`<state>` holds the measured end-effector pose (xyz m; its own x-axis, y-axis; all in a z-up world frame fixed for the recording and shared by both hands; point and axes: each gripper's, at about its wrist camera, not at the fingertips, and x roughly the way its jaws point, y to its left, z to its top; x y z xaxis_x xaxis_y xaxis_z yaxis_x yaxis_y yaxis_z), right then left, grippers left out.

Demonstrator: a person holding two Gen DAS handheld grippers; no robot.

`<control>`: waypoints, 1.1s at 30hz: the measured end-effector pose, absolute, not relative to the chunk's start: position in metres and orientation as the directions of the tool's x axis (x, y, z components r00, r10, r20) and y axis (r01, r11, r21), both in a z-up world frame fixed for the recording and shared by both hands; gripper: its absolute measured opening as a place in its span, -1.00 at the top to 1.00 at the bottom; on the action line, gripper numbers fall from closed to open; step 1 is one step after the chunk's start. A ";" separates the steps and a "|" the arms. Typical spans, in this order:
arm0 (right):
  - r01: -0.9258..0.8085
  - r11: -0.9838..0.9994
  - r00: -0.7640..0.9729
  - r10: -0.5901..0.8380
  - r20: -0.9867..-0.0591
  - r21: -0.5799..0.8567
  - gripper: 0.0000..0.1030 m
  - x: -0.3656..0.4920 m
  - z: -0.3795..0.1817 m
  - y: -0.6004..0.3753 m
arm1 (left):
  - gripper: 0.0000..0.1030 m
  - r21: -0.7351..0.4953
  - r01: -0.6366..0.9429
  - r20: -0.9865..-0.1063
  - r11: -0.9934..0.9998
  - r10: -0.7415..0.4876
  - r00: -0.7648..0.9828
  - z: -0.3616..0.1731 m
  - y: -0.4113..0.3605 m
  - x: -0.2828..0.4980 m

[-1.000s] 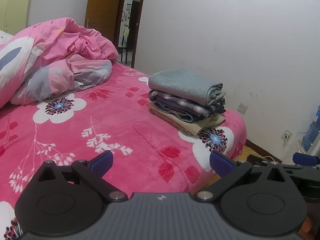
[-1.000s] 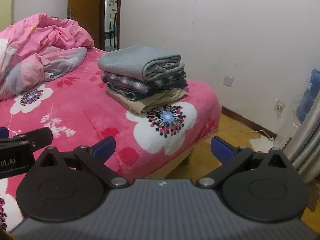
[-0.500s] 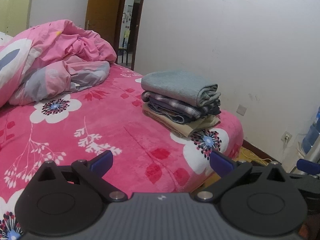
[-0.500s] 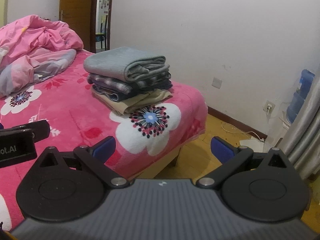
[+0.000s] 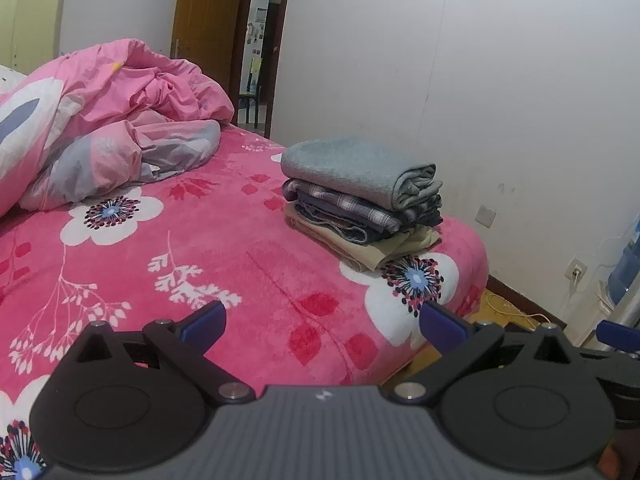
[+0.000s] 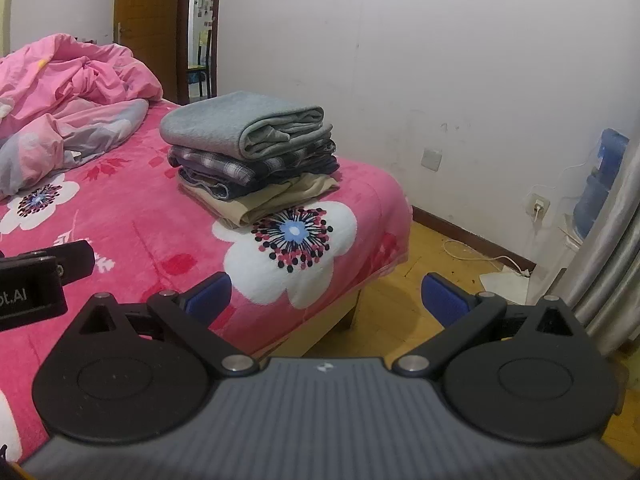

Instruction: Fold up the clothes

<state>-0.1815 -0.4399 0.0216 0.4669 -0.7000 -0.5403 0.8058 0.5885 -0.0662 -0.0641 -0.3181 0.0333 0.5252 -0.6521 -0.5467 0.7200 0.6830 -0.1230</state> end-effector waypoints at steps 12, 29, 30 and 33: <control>0.804 0.591 0.470 -0.698 -0.541 -0.064 -0.97 -0.181 0.022 -0.438 | -1.00 -0.117 0.721 -0.543 0.682 -0.652 0.529 0.033 -0.317 -0.065; 0.813 0.578 0.451 -0.702 -0.551 -0.071 -0.97 -0.181 0.018 -0.437 | -1.00 -0.110 0.726 -0.535 0.679 -0.656 0.533 0.035 -0.315 -0.065; 0.812 0.579 0.450 -0.701 -0.553 -0.073 -0.97 -0.180 0.018 -0.437 | -1.00 -0.111 0.724 -0.535 0.680 -0.655 0.534 0.035 -0.315 -0.065; 0.811 0.581 0.451 -0.699 -0.554 -0.073 -0.97 -0.180 0.017 -0.437 | -1.00 -0.109 0.722 -0.534 0.684 -0.653 0.538 0.035 -0.314 -0.064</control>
<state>-0.1798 -0.4370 0.0174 0.4514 -0.6993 -0.5543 0.8107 0.5809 -0.0727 -0.0645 -0.3143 0.0354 0.5377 -0.6526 -0.5338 0.7216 0.6837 -0.1090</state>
